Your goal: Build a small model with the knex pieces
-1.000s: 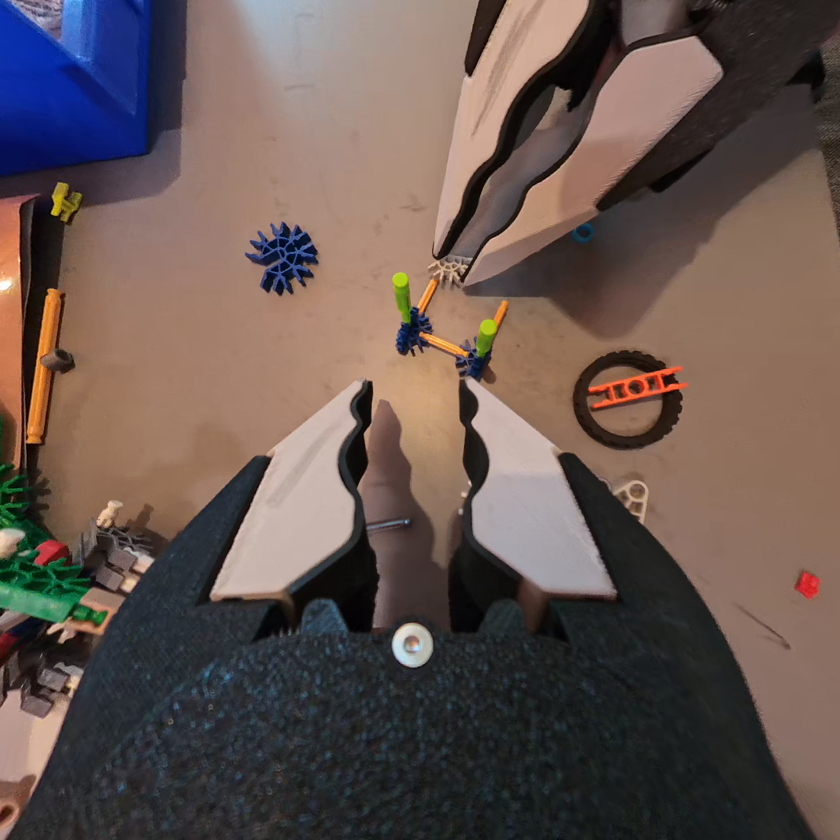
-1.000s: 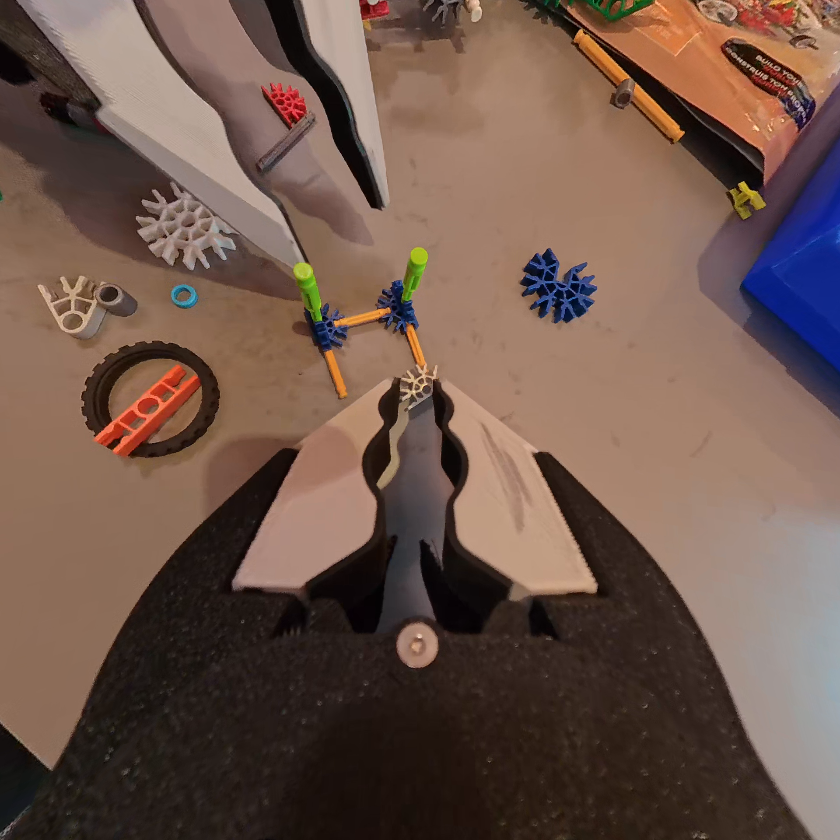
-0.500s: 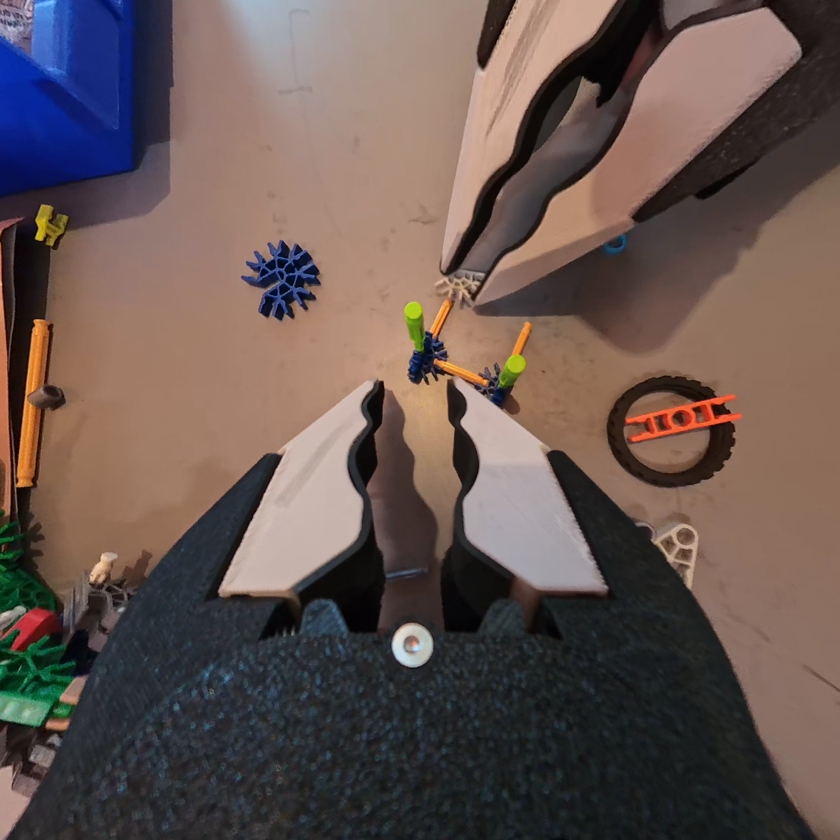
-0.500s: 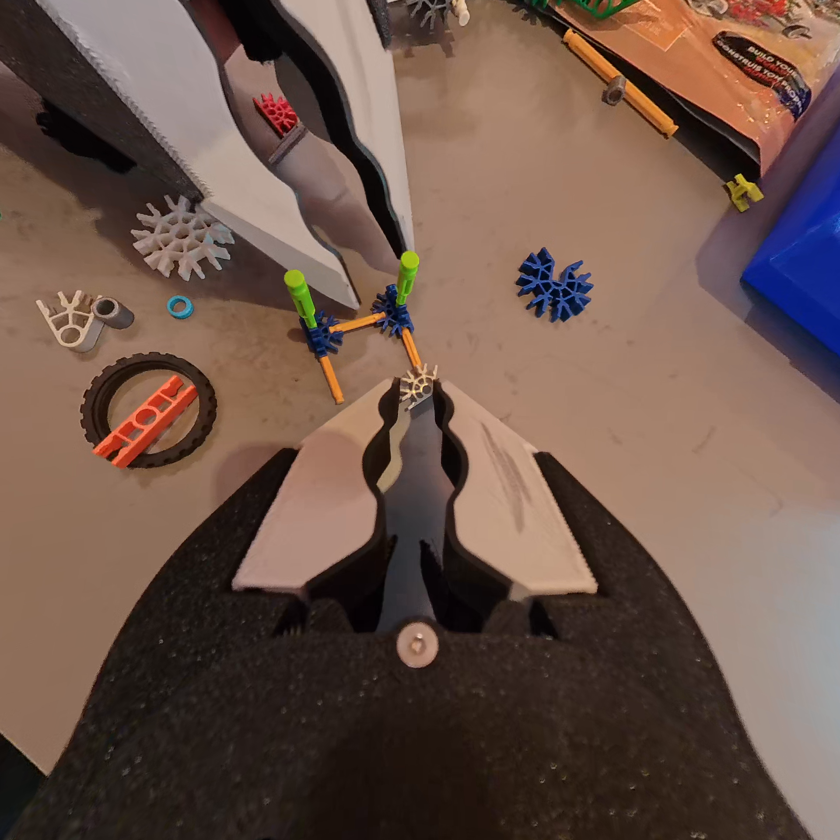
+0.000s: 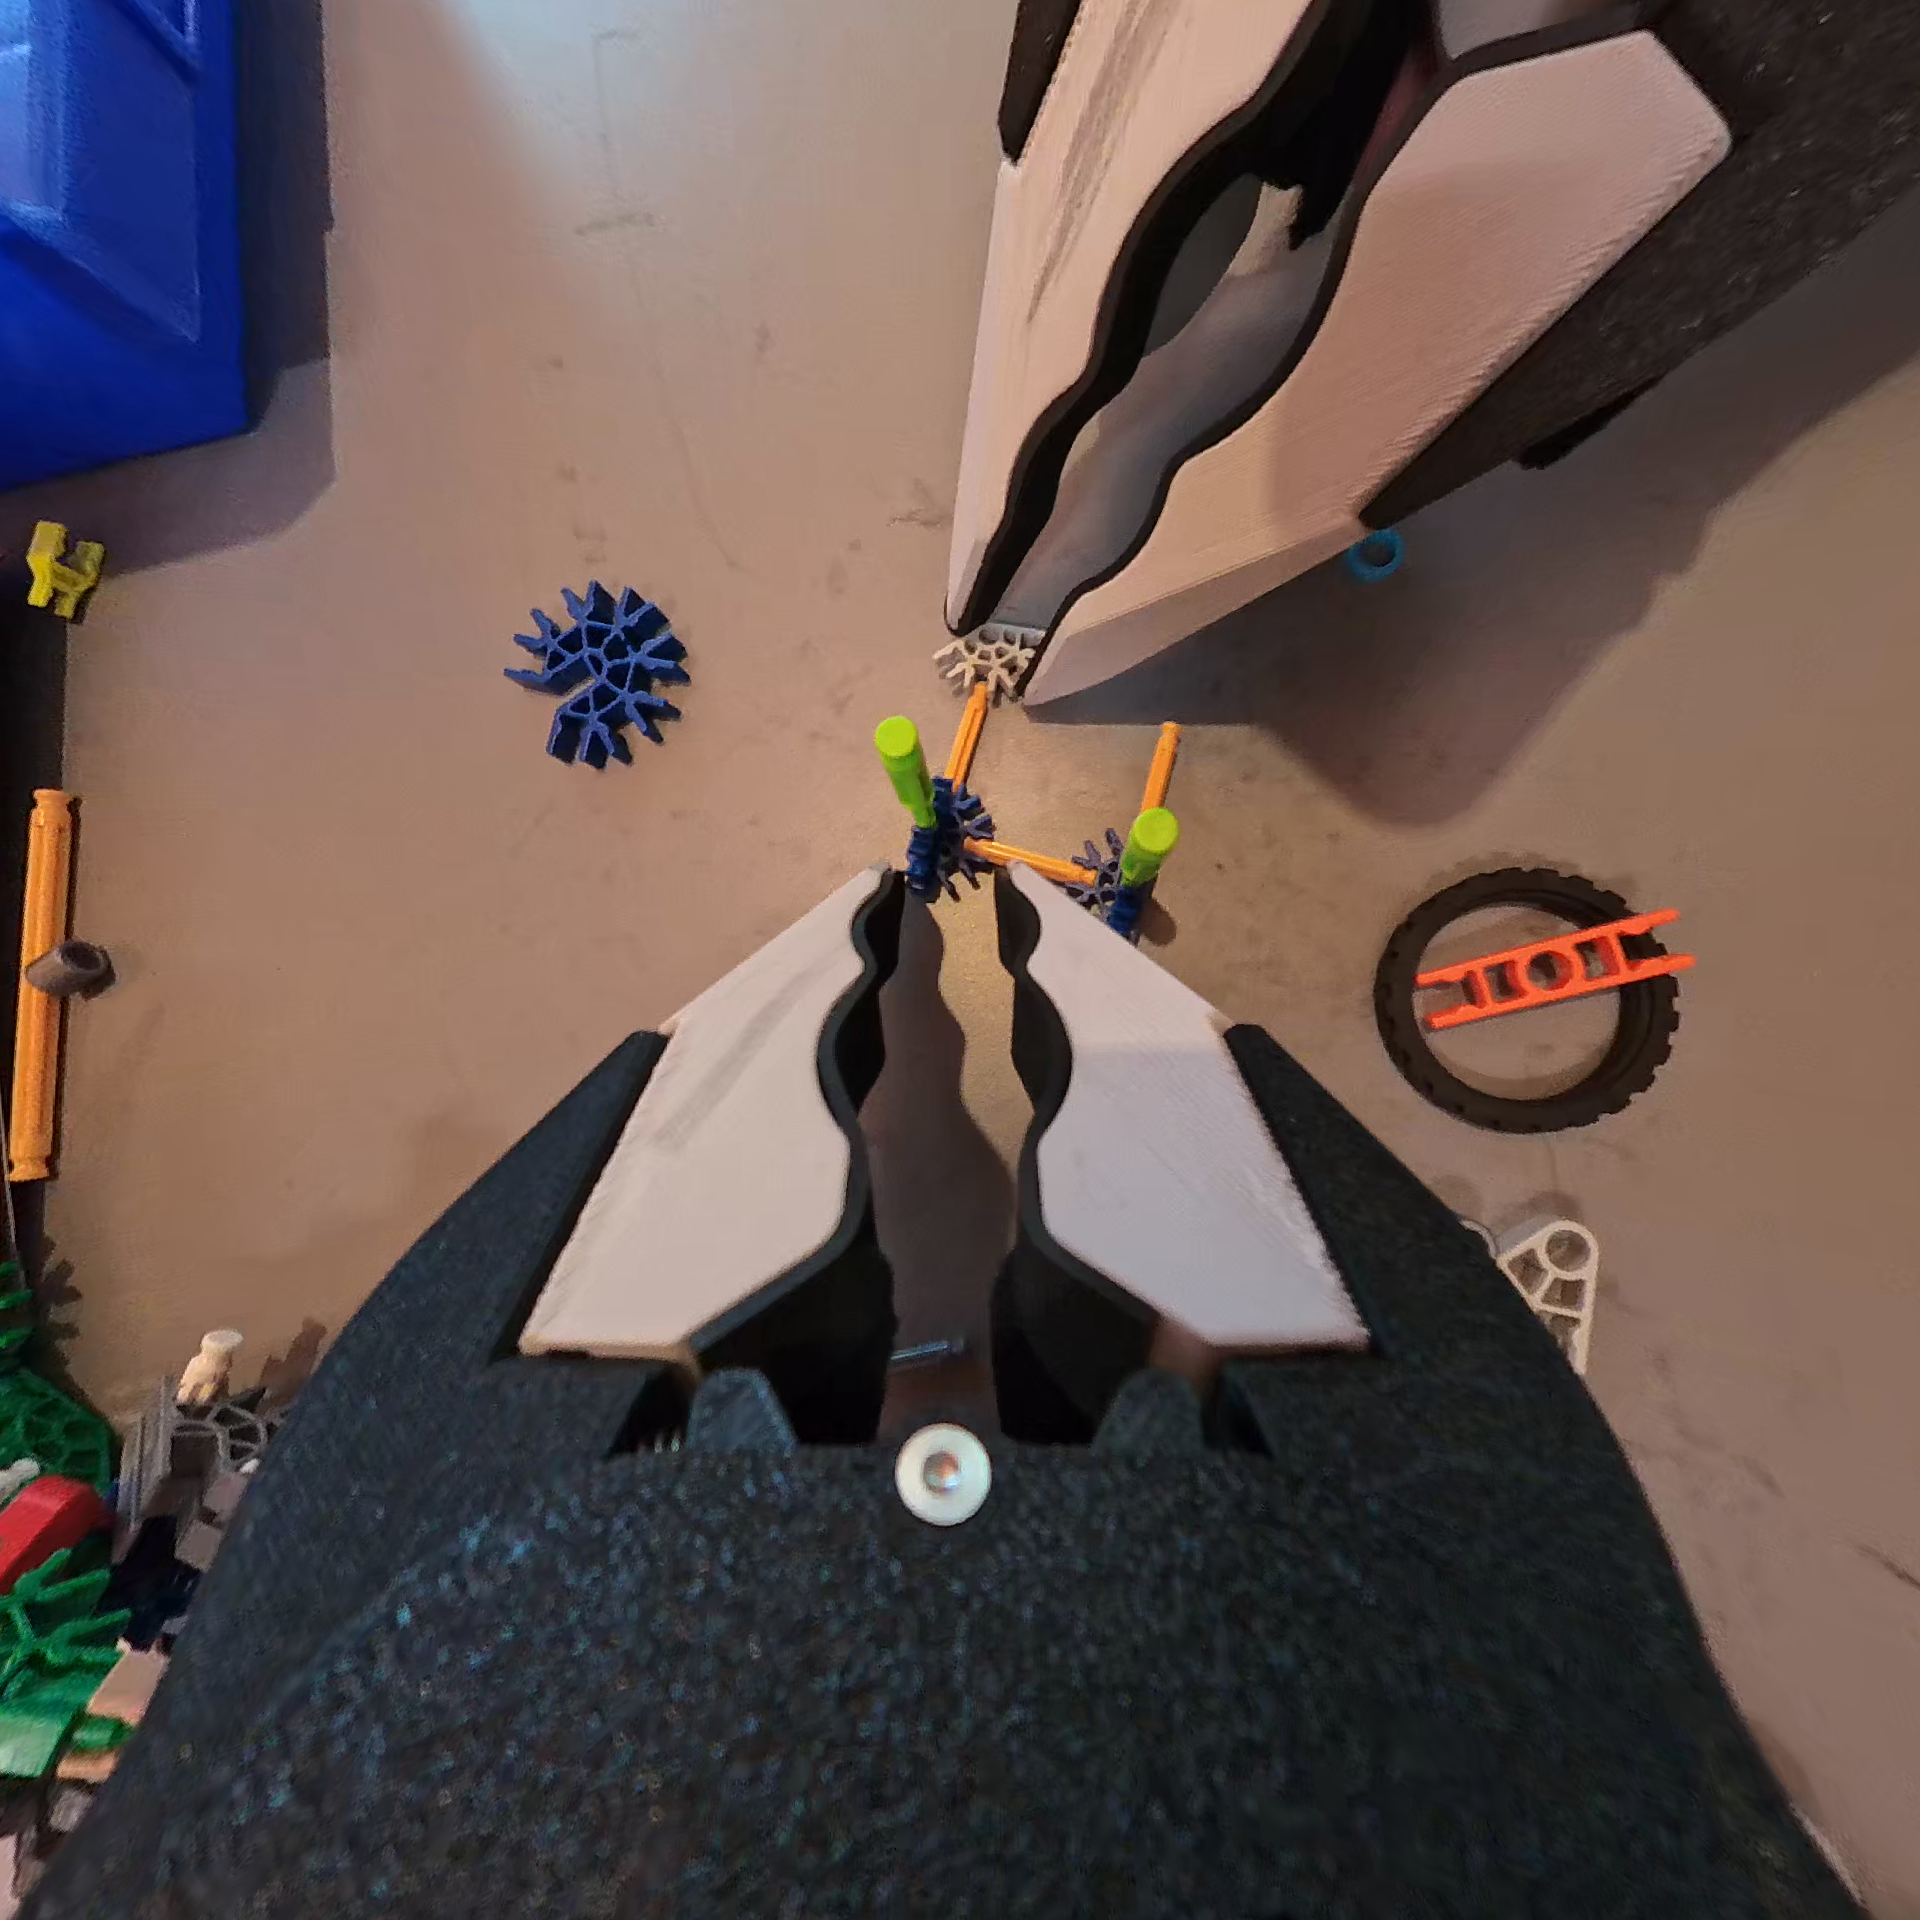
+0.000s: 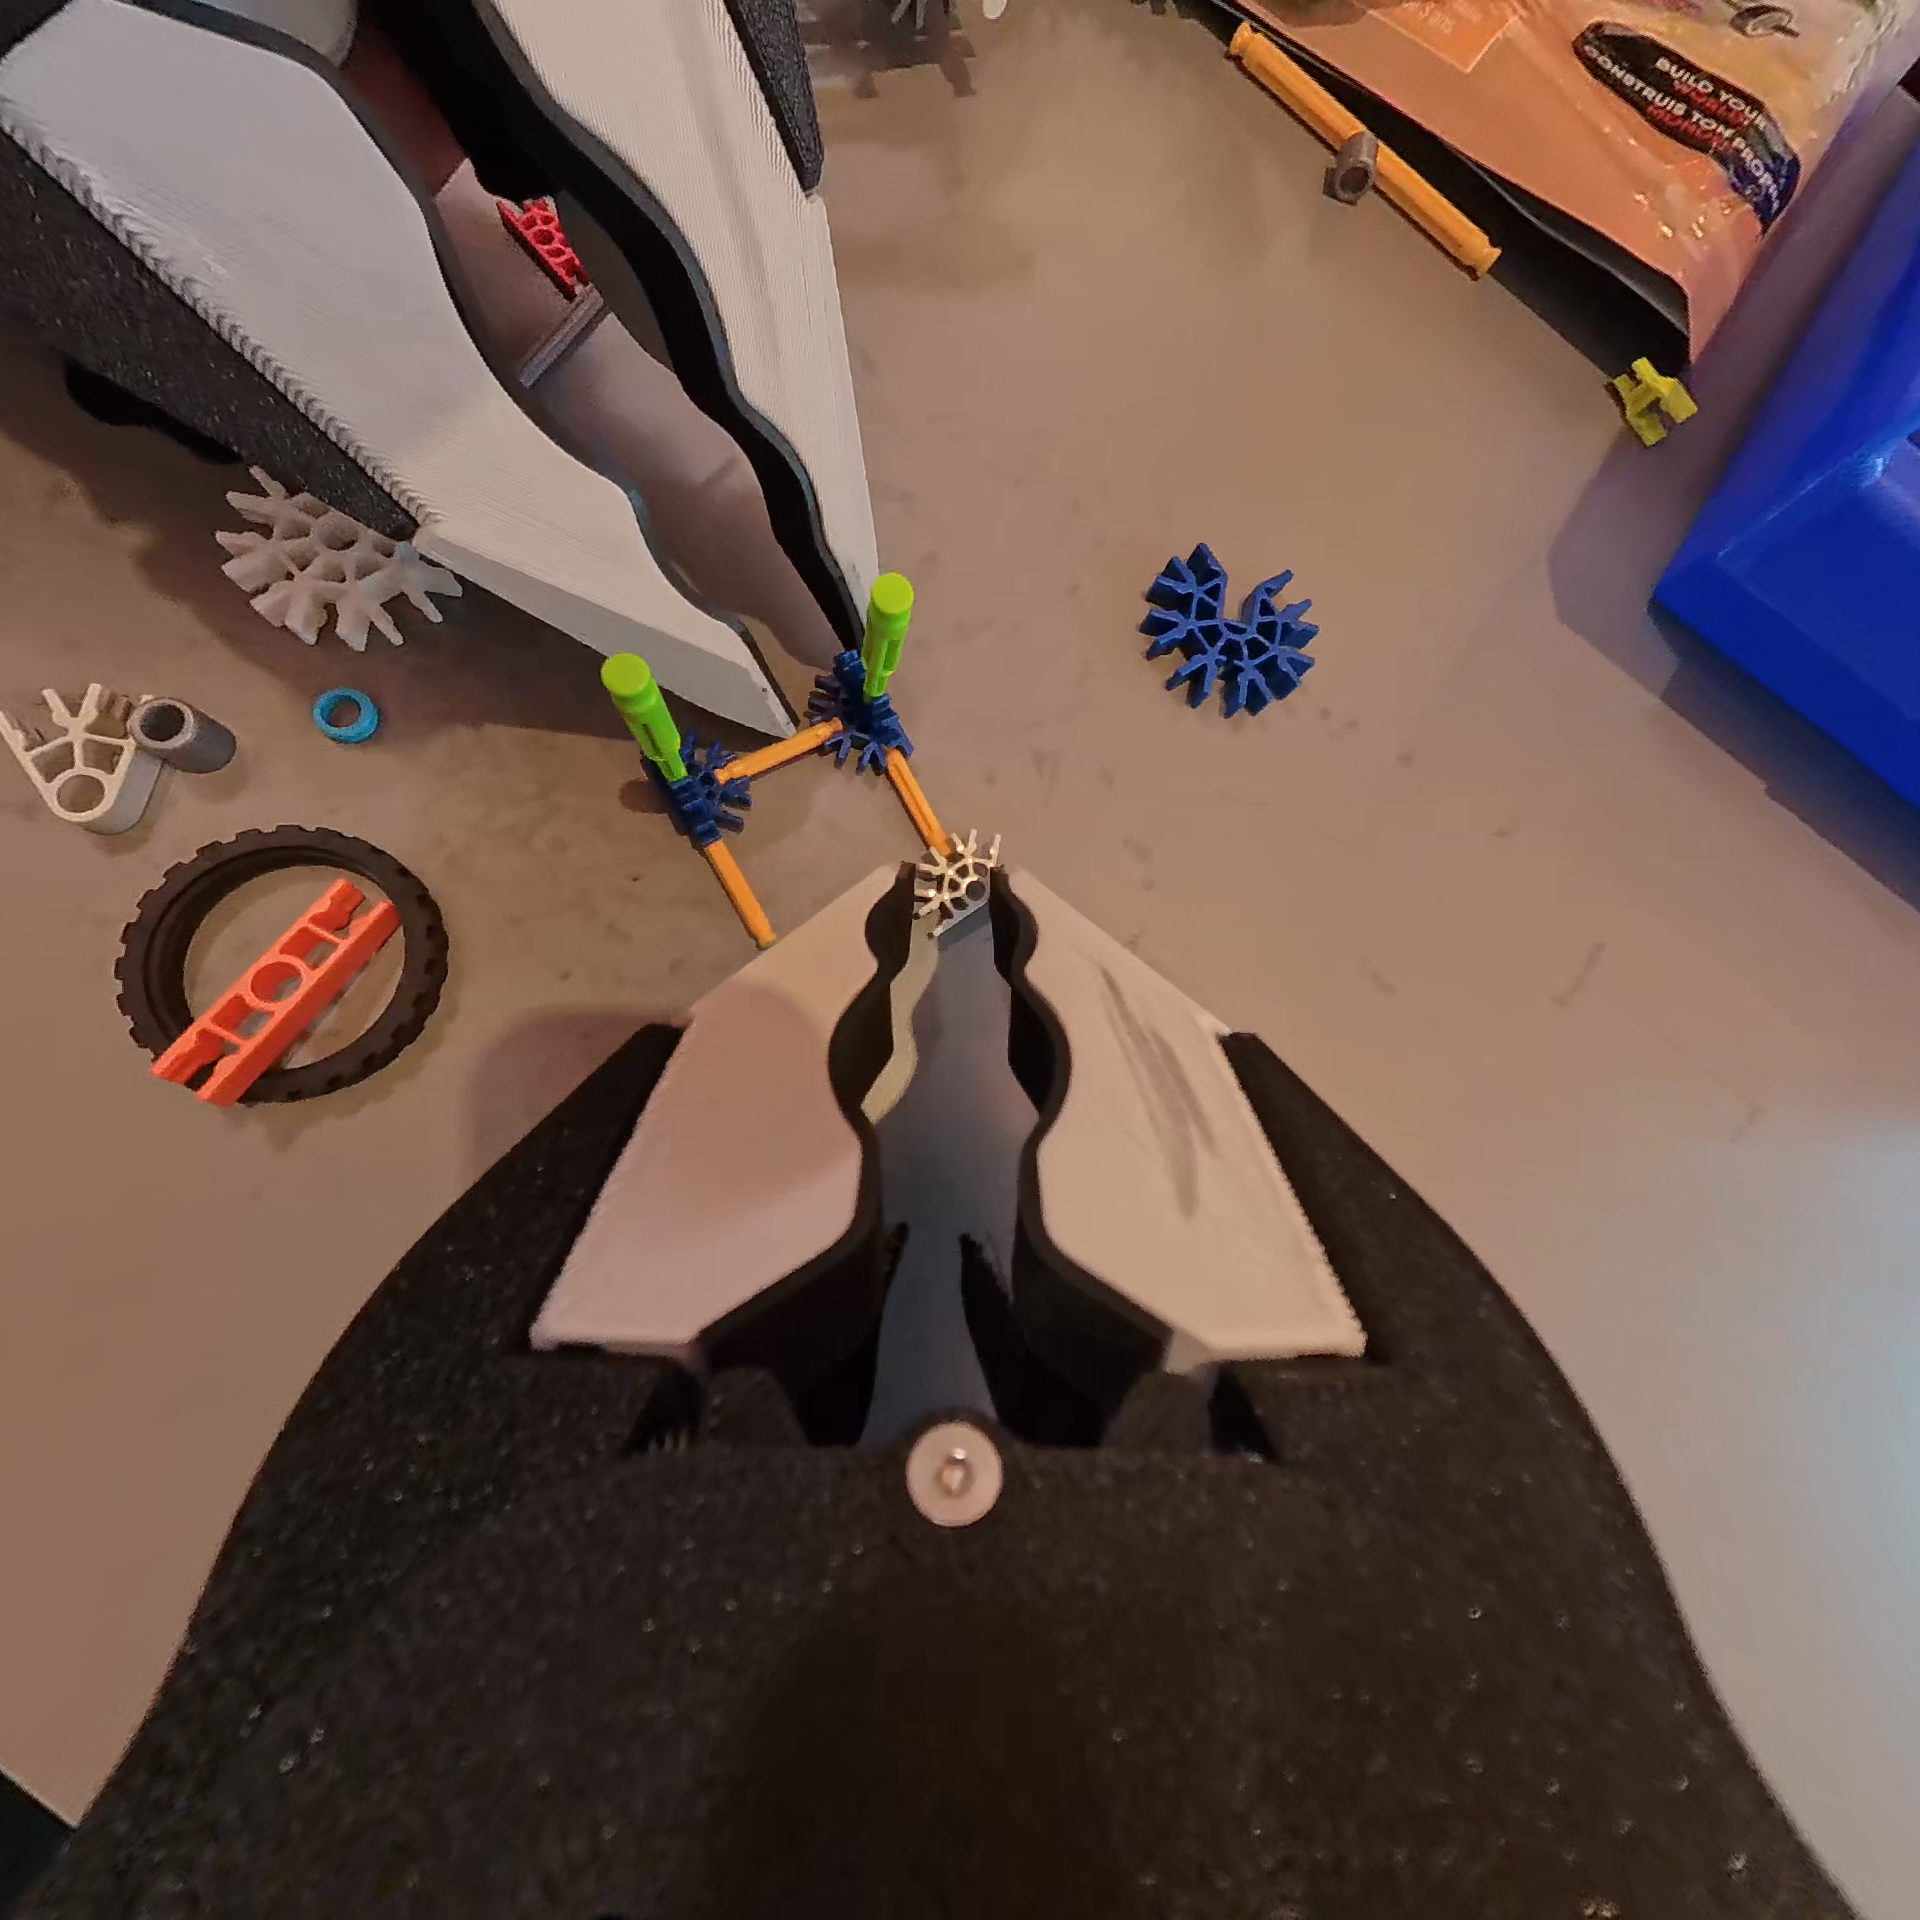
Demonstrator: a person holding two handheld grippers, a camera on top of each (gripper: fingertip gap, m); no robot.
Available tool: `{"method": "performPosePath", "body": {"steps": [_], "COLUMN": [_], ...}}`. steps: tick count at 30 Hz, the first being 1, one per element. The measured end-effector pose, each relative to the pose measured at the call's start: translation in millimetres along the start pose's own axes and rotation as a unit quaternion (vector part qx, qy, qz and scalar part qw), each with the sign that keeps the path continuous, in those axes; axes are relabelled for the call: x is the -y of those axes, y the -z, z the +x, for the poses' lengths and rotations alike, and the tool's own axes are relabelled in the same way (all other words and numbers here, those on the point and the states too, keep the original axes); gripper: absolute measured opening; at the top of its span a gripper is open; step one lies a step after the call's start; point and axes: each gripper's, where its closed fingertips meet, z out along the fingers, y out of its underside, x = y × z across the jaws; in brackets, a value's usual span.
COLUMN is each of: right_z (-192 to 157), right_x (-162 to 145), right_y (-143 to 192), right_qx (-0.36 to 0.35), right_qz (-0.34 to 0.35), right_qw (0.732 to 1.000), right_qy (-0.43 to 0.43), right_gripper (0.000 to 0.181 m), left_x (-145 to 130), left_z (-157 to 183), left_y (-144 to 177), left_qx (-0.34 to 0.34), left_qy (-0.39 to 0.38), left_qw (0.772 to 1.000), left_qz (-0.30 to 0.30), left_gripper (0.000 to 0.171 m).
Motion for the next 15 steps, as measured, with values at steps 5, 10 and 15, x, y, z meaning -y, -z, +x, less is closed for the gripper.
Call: {"method": "performPosePath", "body": {"steps": [5,10,15], "right_z": [-0.9,-0.5,0.7], "right_x": [0.4,0.4,0.1], "right_y": [-0.5,-0.6,-1.0], "right_qx": [0.001,0.001,0.002], "right_qz": [0.001,0.001,0.003], "right_qw": [1.0,1.0,1.0], "right_qy": [0.0,0.001,0.001], "right_gripper": [0.014,0.014,0.014], "left_x": [-0.1,-0.1,-0.7], "left_z": [0.1,1.6,2.6], "left_y": [0.1,-0.3,-1.9], "left_qx": [-0.001,-0.004,-0.004], "left_qy": [-0.001,-0.005,-0.009], "left_qw": [1.0,1.0,1.0], "left_qz": [0.001,0.002,0.002], "left_gripper": [0.016,0.013,0.011]}}
